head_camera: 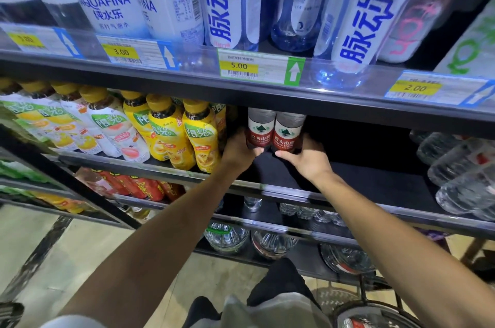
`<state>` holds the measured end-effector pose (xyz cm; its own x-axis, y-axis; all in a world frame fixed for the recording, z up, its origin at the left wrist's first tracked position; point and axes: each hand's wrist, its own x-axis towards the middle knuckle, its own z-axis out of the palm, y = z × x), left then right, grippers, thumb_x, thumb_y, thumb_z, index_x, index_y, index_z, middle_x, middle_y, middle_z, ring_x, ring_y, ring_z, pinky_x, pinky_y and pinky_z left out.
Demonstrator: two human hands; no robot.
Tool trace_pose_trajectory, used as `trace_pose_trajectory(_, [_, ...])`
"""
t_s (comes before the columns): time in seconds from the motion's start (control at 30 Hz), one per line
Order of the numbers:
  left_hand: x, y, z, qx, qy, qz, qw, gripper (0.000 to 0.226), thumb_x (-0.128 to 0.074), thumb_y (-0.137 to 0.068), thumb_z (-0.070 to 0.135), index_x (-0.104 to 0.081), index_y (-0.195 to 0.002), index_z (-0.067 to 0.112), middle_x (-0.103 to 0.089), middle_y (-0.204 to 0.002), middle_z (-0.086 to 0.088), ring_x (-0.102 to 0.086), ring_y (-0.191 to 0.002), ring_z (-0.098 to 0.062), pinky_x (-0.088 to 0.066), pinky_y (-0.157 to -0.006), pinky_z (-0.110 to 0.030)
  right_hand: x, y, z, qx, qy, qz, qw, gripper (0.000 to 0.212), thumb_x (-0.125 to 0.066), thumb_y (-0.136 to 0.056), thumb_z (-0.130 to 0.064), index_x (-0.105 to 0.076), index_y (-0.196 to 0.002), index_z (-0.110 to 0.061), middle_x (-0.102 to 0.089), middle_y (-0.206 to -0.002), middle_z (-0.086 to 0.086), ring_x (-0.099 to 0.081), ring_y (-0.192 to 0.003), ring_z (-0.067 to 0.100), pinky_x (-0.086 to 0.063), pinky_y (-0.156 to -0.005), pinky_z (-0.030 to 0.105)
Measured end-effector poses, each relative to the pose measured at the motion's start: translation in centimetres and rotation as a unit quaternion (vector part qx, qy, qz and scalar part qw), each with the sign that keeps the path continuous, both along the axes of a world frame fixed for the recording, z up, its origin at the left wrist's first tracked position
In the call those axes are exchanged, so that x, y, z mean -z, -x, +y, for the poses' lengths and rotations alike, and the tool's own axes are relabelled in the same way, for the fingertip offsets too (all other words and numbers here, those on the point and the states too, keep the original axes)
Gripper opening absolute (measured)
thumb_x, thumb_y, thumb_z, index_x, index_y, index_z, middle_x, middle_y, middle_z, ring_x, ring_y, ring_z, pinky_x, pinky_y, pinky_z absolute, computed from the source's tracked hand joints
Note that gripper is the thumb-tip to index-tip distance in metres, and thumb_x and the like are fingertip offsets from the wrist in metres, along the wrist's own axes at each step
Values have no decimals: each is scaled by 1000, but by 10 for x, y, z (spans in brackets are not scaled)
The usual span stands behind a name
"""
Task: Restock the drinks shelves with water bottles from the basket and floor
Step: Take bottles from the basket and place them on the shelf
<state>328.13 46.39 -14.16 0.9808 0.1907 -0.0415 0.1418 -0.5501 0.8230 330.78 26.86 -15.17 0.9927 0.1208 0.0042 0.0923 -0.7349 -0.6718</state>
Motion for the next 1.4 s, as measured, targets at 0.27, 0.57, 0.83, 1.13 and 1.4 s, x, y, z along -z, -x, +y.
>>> trace_pose_trajectory(0.27, [-7,-1,0,-10,35,5,999,64,-84,-79,8,-54,-136,0,-63,-137,-17,-60,-125,-30,-45,-107,-31,-3,2,5,7,15,-15,1000,74,-83,-77,-51,-61,-128,-4,-67,-131,15,-62,-121,35,-51,-99,43])
trace_pose_trajectory(0.57, [-29,41,5,75,-120,74,987,68,-75,-90,34,-46,-141,-2,-50,-142,-22,-46,-135,-35,-36,-111,-36,-27,40,-14,7,57,91,994,103,-83,-75,-57,-38,-153,-7,-51,-150,15,-48,-139,32,-42,-112,38])
trace_pose_trajectory(0.83, [-43,120,18,291,-216,-98,927,78,-79,-85,26,-43,-149,-2,-39,-157,-22,-33,-148,-41,-27,-121,-55,-61,148,-60,-57,105,18,993,83,-67,-91,-53,-33,-158,-18,-32,-164,6,-23,-153,23,-16,-124,31])
trace_pose_trajectory(1.13, [-38,184,-31,402,-325,-138,845,78,-54,-86,65,-60,-140,8,-55,-148,-14,-44,-140,-46,-29,-116,-67,-46,279,-129,-48,135,31,989,85,-37,-91,-76,-23,-161,-29,-15,-170,-9,-2,-158,12,-8,-129,39])
trace_pose_trajectory(1.4, [15,294,-195,533,-368,-103,754,70,-59,-89,63,-60,-141,18,-55,-149,-7,-49,-139,-38,-32,-117,-63,11,480,-262,115,105,148,977,80,-41,-96,-70,-23,-161,-27,-17,-169,-3,-10,-157,17,-8,-128,34])
